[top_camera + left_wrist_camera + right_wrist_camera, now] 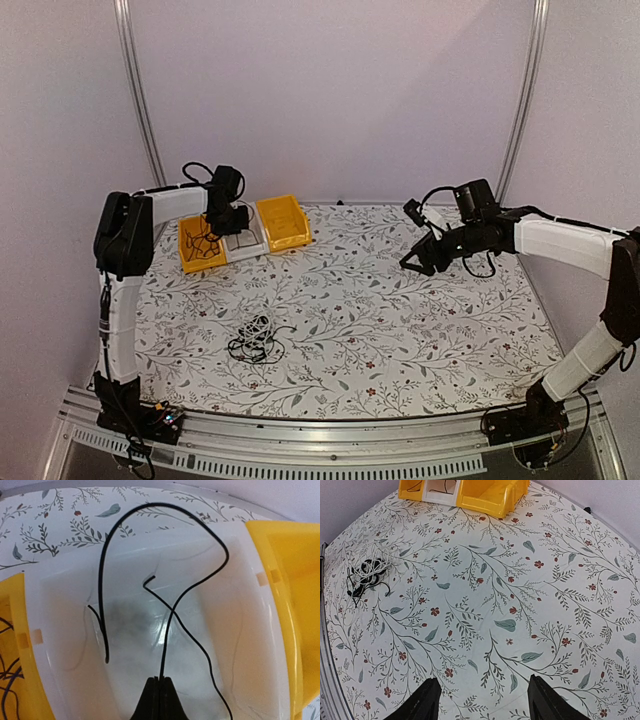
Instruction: Untangle the cables
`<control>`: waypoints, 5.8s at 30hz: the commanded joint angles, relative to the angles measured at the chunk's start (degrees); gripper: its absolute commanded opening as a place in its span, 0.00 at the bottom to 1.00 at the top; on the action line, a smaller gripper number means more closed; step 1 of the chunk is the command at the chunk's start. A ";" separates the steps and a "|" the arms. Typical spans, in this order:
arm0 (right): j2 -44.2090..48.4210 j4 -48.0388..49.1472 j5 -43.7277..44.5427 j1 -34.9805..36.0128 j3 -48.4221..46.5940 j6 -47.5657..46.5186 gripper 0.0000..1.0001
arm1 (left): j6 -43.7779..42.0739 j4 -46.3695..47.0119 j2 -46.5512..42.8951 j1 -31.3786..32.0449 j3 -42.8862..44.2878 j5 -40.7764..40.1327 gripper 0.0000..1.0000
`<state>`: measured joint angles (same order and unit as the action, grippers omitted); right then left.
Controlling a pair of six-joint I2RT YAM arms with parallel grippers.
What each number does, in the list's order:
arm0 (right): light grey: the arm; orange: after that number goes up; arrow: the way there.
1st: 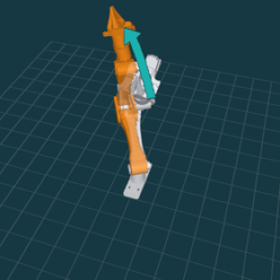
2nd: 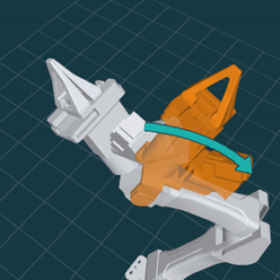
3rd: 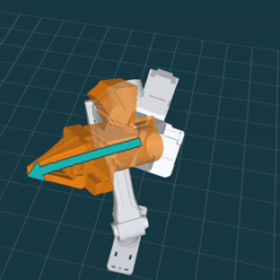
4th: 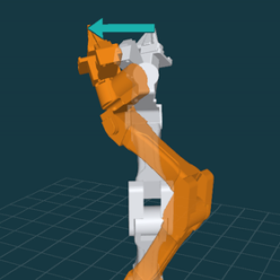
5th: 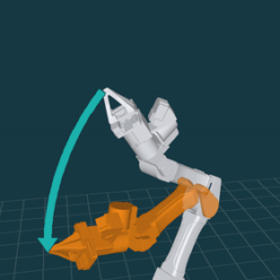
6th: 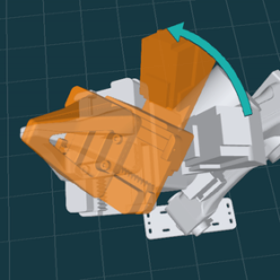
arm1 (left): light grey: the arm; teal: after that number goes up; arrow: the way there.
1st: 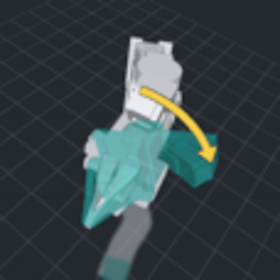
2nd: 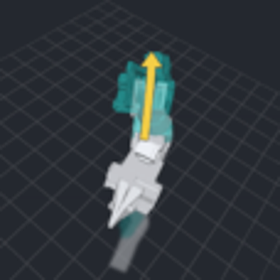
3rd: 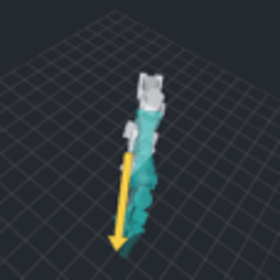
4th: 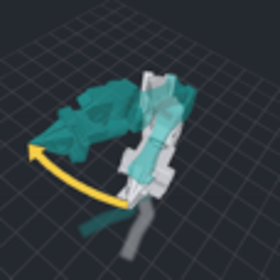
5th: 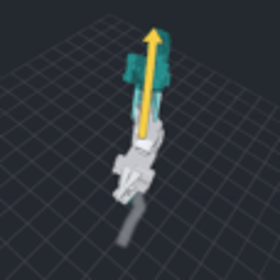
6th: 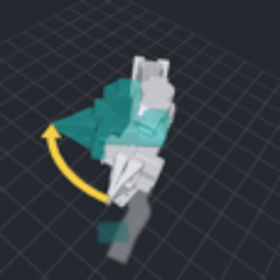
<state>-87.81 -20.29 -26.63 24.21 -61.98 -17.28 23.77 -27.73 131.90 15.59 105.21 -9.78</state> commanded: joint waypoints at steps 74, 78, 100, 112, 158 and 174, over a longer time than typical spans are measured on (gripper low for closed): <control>-0.07 1.22 -1.14 -0.25 1.55 -0.30 0.64 | -4.14 -8.18 4.98 -2.25 9.94 11.11 0.00; -0.64 1.26 -1.05 -0.30 1.12 -0.39 0.64 | -4.00 -8.18 6.03 -1.94 9.84 11.27 0.00; -4.56 2.01 -1.62 -0.30 -3.02 -0.04 0.64 | -0.83 -13.75 -15.78 -1.37 3.41 4.08 0.39; -4.66 1.57 -4.12 -0.25 -4.14 -0.56 0.64 | -10.49 -3.22 -40.36 11.58 -29.56 21.76 0.31; 1.96 0.33 -4.98 3.07 4.68 -2.23 0.59 | 4.60 -4.46 -26.82 37.42 -42.66 16.84 0.34; -0.67 -1.18 -13.13 3.12 -8.85 -3.71 0.54 | -3.09 -10.56 -43.71 32.88 -21.12 16.98 0.00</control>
<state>-87.15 -21.61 -33.65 27.07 -62.92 -20.62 22.20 -38.54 95.31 51.00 80.77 4.38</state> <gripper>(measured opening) 0.541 0.019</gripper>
